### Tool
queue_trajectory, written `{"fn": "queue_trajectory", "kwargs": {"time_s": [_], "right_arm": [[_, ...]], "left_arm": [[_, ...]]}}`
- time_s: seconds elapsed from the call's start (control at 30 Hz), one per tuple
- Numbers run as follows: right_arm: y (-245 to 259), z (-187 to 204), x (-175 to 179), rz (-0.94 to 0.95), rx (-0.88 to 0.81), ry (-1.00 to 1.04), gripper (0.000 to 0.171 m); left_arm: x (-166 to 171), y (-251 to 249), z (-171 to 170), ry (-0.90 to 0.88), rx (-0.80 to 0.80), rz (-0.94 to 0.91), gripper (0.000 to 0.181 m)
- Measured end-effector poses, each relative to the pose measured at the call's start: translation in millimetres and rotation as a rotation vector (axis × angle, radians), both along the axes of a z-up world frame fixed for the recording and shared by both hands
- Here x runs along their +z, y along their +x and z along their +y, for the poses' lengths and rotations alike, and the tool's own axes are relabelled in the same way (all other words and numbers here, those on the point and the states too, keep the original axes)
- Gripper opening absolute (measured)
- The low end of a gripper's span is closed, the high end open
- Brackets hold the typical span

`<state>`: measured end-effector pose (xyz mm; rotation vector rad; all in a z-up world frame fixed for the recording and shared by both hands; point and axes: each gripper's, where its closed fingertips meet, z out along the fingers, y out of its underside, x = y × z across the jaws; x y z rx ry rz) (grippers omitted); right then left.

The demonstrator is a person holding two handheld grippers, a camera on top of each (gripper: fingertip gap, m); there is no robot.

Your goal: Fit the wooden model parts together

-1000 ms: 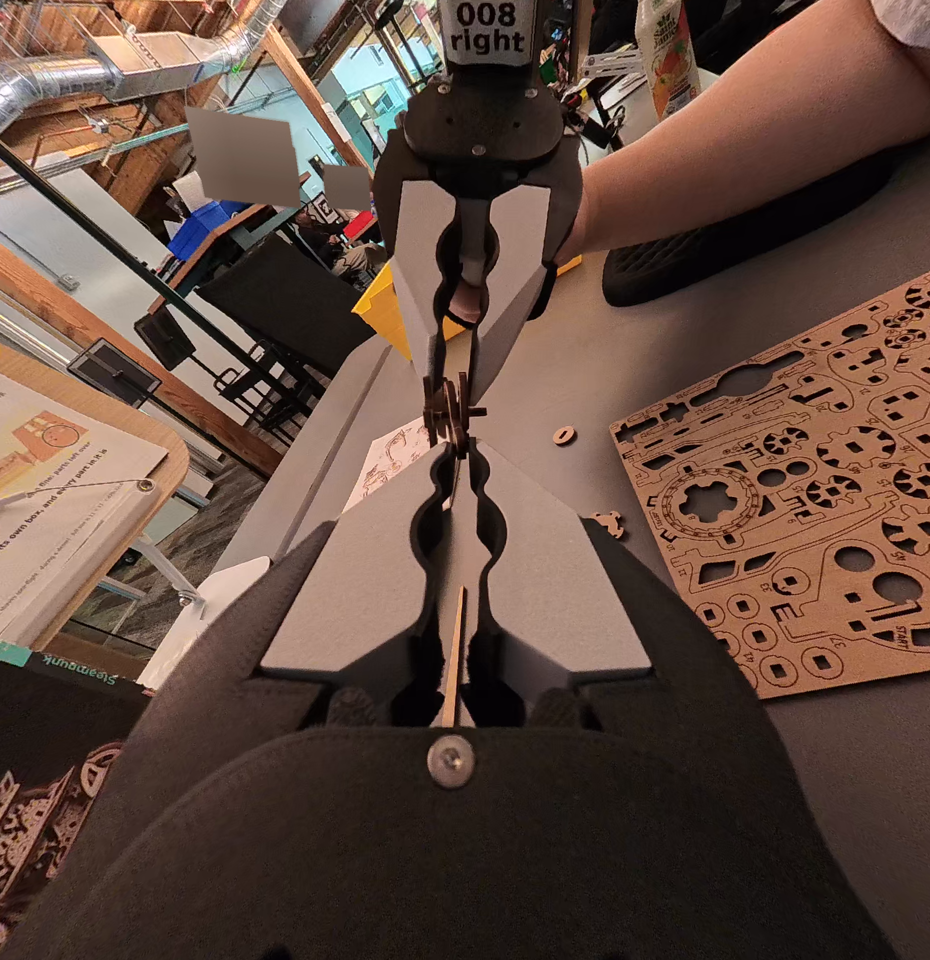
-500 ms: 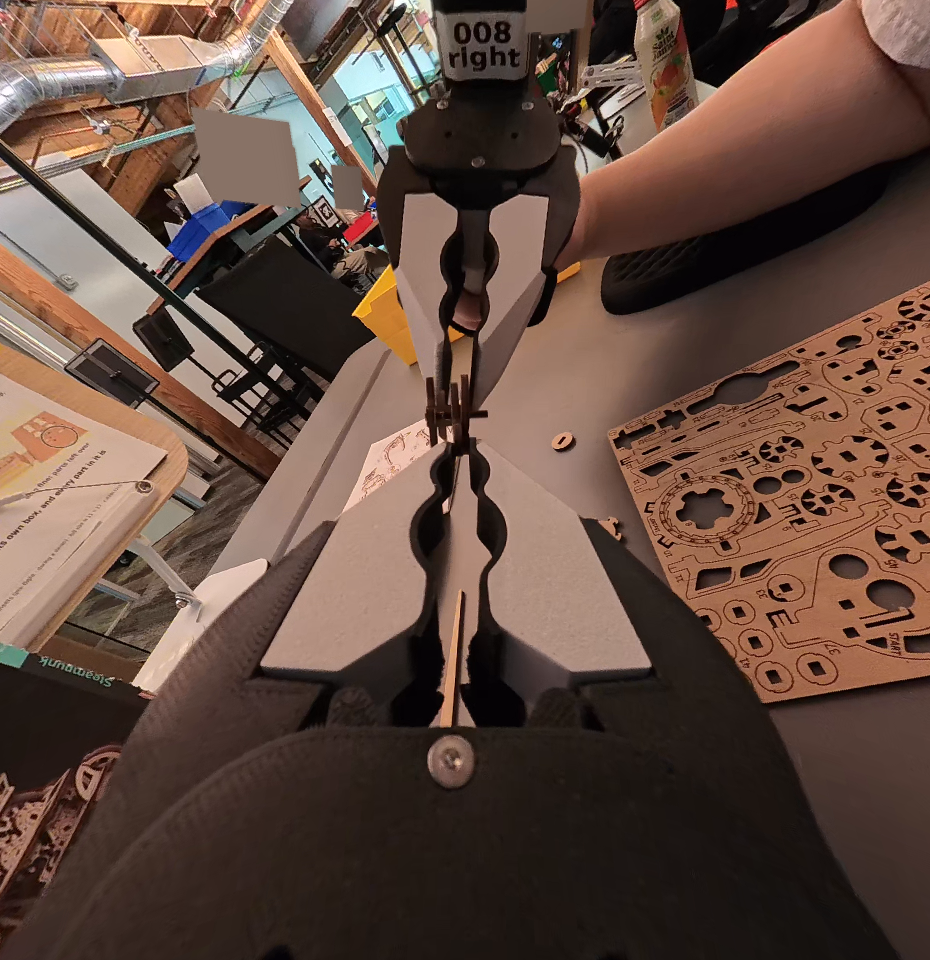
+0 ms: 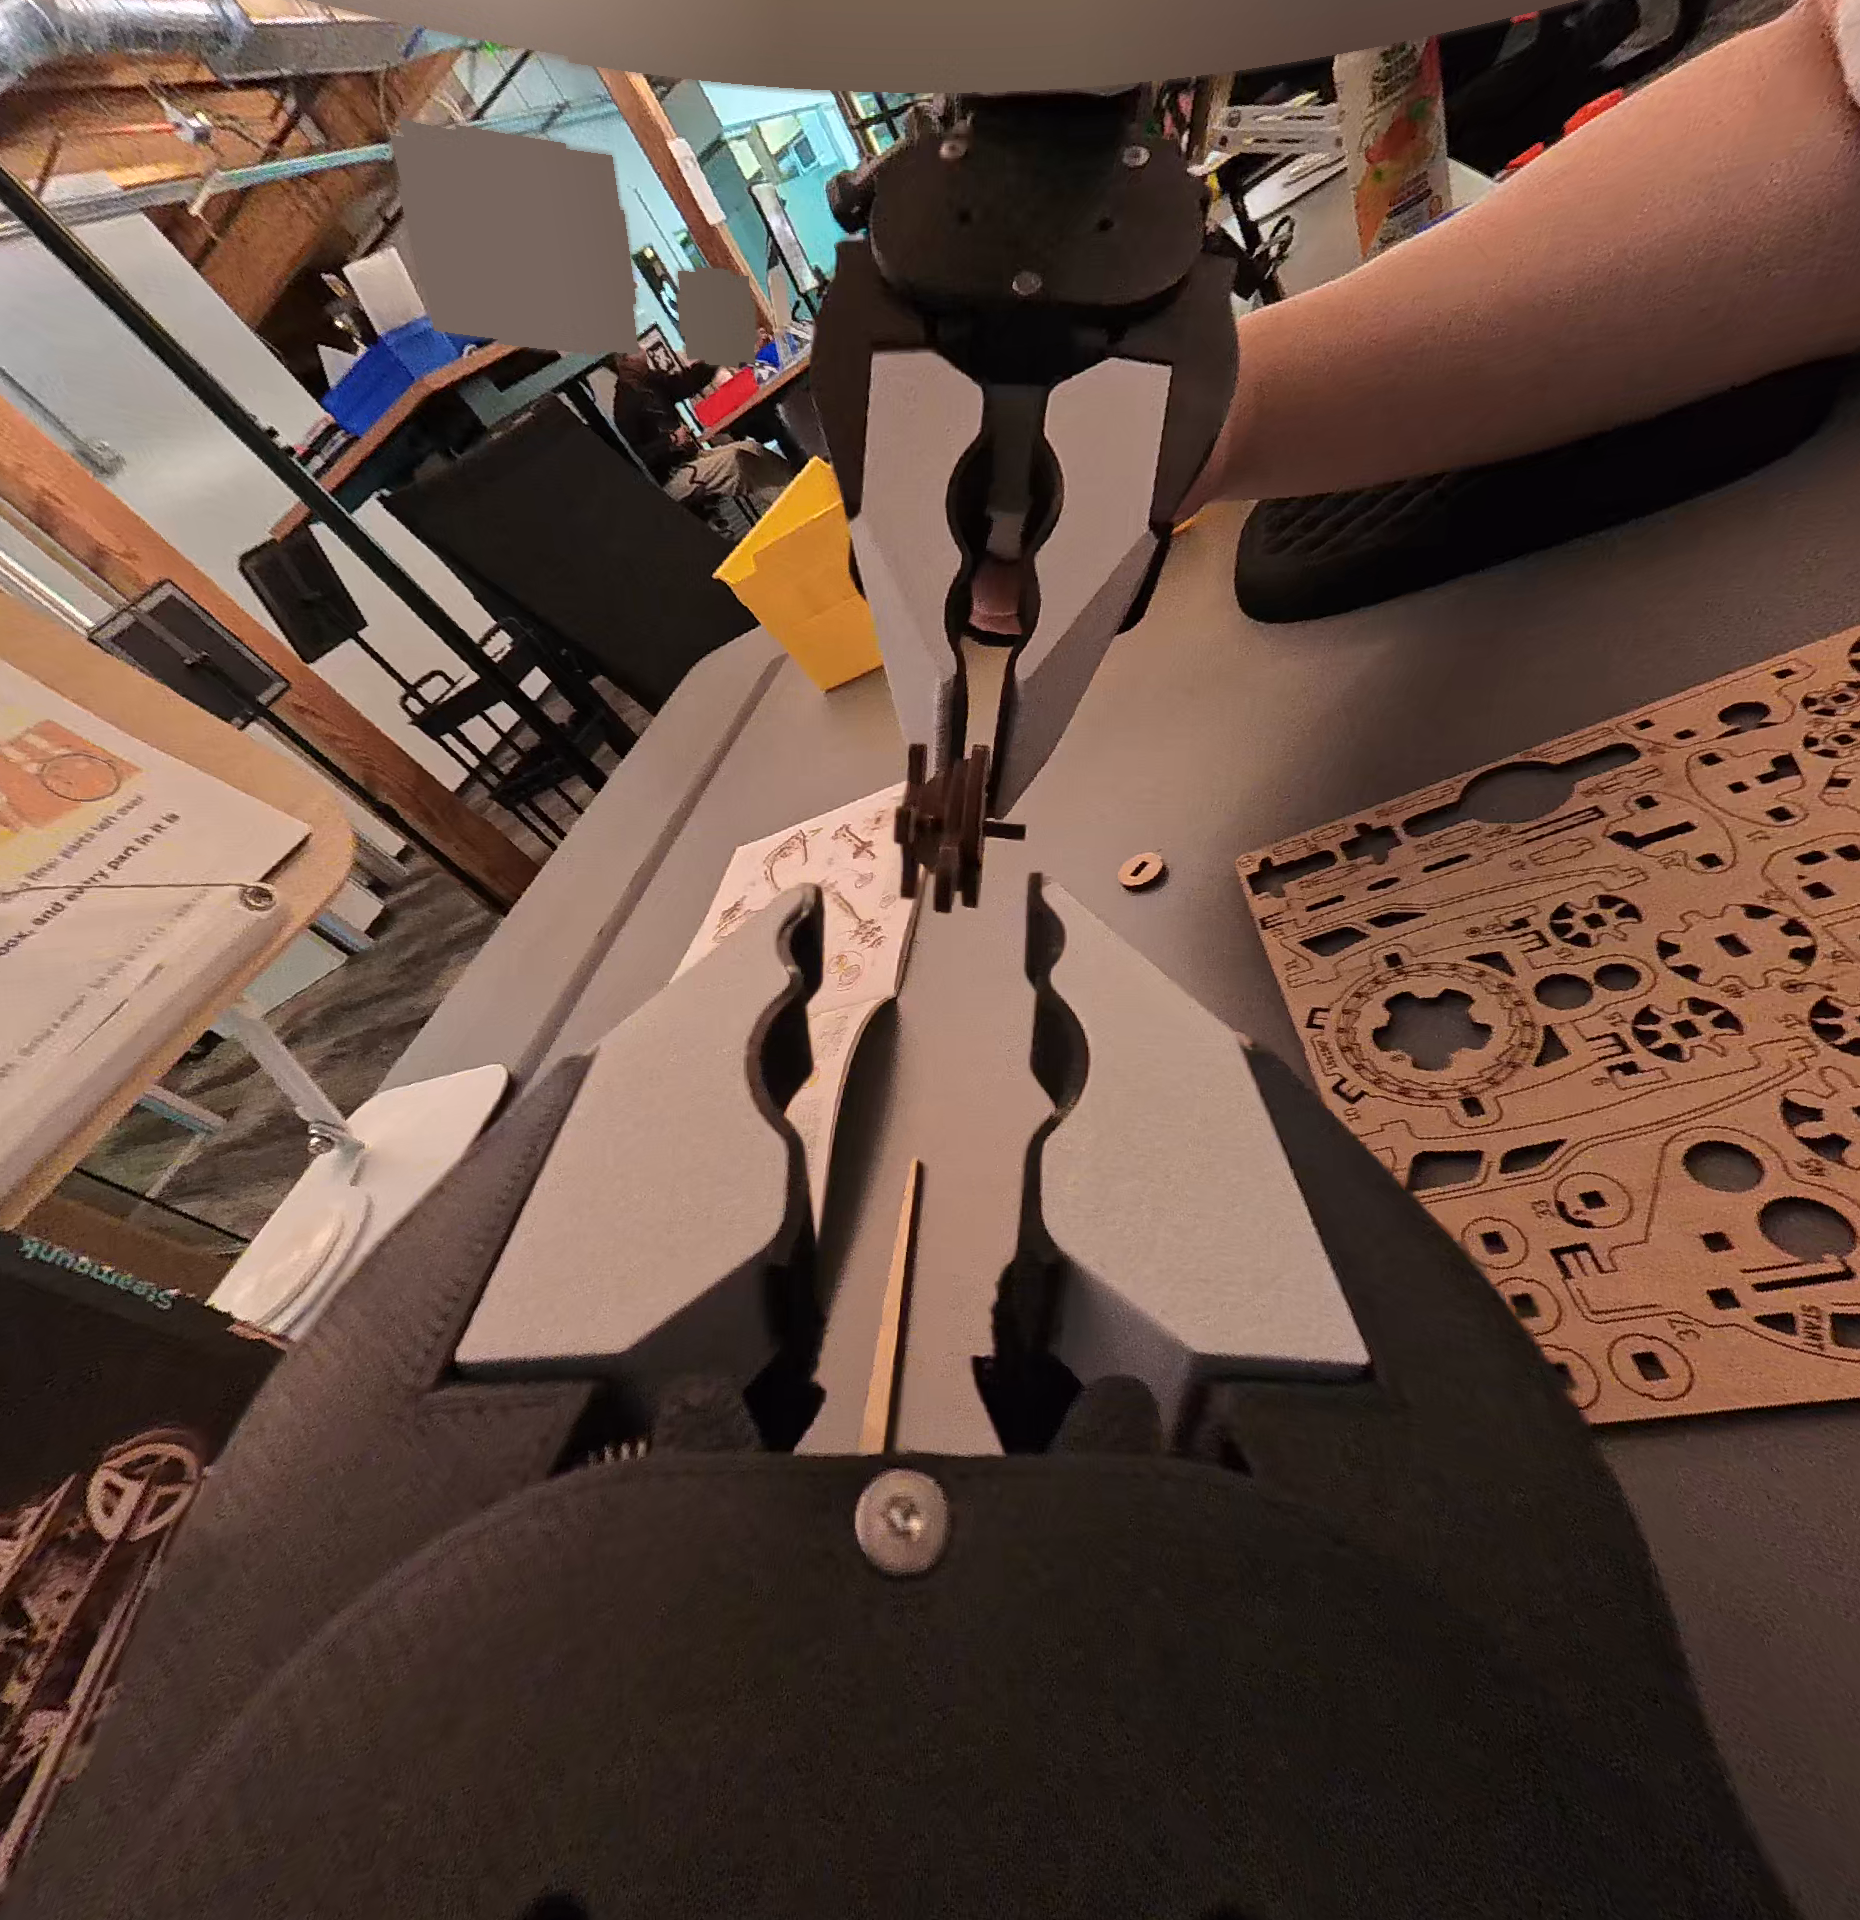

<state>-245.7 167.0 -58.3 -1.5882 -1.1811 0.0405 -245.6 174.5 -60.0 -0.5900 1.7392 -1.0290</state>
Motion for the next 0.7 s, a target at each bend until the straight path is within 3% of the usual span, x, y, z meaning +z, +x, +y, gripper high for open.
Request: {"fn": "queue_trajectory", "kwargs": {"time_s": [0.27,0.4,0.7], "right_arm": [[-5,-2,-8,-0.016,0.022,-0.038,0.005],[-6,-3,-11,-0.045,0.024,-0.039,0.005],[-7,-2,-8,-0.059,0.024,0.0,0.005]], "left_arm": [[-4,-3,-11,0.037,-0.04,0.006,0.028],[-8,-4,-12,0.088,-0.033,0.002,0.014],[-5,-4,-11,0.104,-0.03,-0.02,0.013]]}}
